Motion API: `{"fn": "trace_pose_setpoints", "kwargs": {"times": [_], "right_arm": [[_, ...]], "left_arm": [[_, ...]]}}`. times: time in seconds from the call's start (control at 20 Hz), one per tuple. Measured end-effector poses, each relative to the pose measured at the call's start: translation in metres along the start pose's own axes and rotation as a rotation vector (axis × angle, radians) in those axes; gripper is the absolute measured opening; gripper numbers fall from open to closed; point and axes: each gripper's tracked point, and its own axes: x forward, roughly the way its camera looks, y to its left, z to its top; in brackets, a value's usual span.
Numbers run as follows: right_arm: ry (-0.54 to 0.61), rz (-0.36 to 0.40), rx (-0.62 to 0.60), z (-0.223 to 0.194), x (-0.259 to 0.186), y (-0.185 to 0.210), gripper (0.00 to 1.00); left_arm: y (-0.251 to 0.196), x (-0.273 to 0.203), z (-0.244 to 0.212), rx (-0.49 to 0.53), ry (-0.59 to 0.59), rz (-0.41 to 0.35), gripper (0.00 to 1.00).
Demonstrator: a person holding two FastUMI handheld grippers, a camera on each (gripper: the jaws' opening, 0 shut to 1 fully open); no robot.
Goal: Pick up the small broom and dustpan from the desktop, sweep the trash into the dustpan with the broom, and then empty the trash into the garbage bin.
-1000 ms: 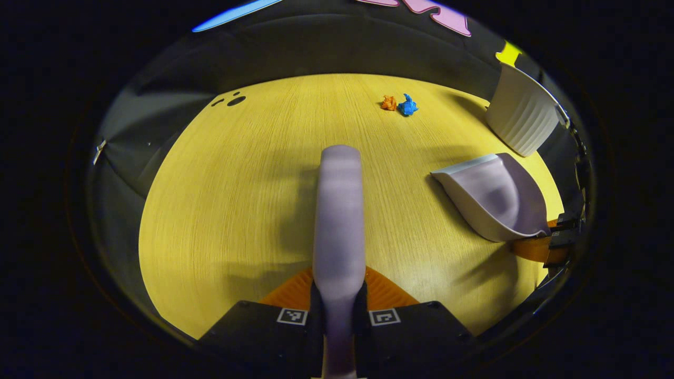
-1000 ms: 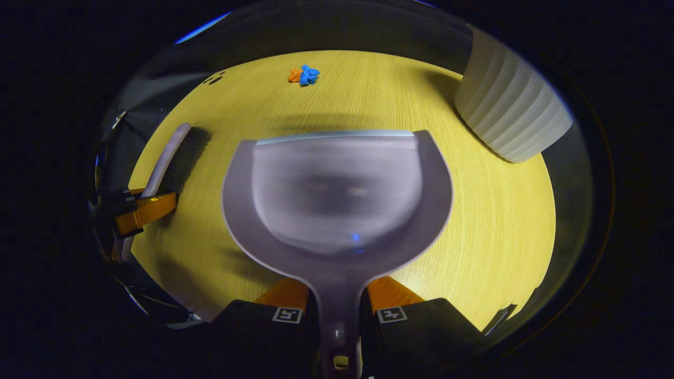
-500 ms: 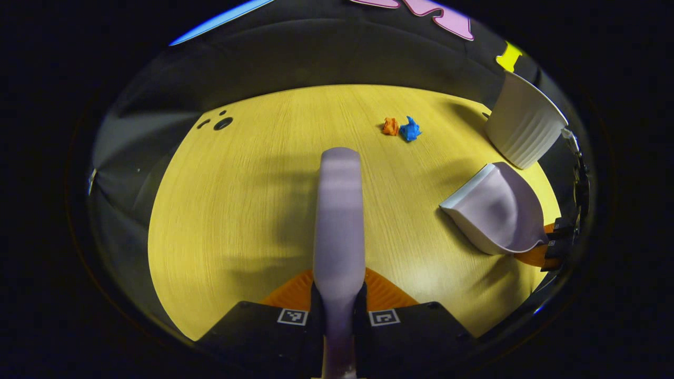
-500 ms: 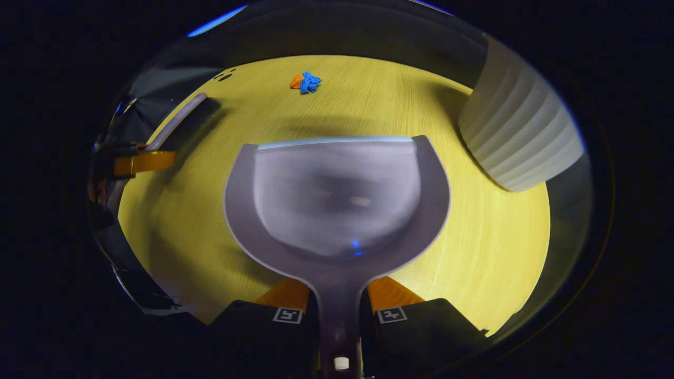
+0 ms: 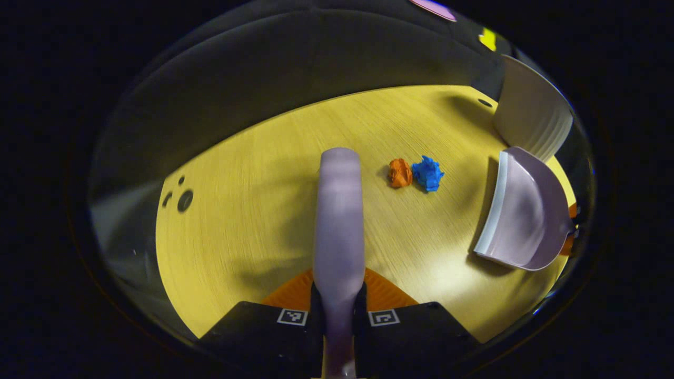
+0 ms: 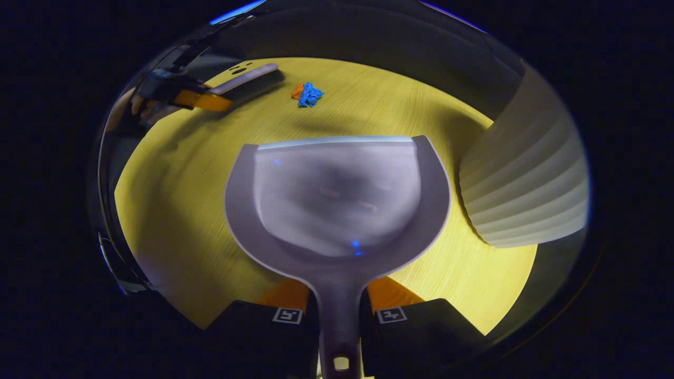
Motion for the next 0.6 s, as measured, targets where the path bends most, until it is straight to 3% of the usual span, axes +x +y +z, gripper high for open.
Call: {"fn": "trace_pose_setpoints", "kwargs": {"times": [0.3,0.55,0.6], "right_arm": [[0.005,0.055,-0.054,0.003,0.008,0.007,0.36],[-0.003,0.076,-0.097,0.011,0.001,0.013,0.39],[-0.003,0.081,-0.1,0.01,0.002,0.013,0.36]], "left_arm": [[-0.017,0.033,0.035,0.239,0.012,-0.074,0.28],[-0.031,0.034,0.044,0.39,0.035,-0.206,0.28],[-0.031,0.034,0.045,0.413,0.042,-0.231,0.28]]}}
